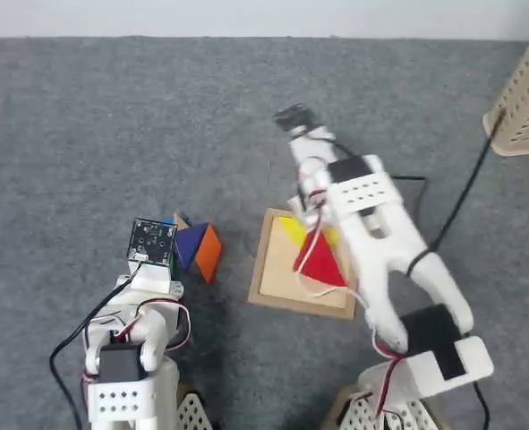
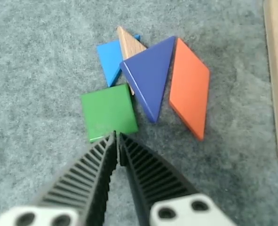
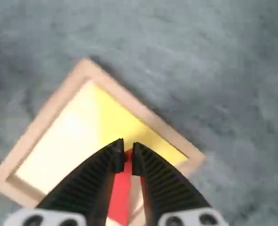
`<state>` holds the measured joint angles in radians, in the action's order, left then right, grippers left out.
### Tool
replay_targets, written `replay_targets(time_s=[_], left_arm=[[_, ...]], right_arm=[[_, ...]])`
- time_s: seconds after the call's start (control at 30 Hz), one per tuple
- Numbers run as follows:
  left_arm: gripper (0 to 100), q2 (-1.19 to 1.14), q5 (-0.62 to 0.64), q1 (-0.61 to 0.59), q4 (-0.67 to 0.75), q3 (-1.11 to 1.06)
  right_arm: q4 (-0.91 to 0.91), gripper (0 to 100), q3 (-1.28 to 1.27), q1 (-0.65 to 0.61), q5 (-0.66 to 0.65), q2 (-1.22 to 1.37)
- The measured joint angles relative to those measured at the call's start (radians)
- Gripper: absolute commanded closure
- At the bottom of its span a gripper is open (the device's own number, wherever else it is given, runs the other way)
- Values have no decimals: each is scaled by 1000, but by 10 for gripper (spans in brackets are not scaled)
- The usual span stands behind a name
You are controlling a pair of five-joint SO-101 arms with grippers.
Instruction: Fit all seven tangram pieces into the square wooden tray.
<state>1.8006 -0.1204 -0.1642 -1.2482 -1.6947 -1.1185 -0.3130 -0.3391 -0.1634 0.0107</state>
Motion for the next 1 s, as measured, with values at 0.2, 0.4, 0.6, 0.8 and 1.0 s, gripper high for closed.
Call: replay_targets(time_s=[0.2, 0.4, 0.6, 0.8, 1.0], left_arm=[[988, 0, 0, 0, 0, 0], [988, 0, 0, 0, 0, 0], [988, 0, 0, 0, 0, 0], [988, 0, 0, 0, 0, 0], [988, 0, 0, 0, 0, 0]], right_arm=[[-5, 992, 0, 75, 109, 25], [-75, 992, 0, 98, 158, 31], [-89, 992, 0, 100, 193, -8], [101, 989, -216, 92, 173, -290], [333, 988, -459, -25, 135, -400]])
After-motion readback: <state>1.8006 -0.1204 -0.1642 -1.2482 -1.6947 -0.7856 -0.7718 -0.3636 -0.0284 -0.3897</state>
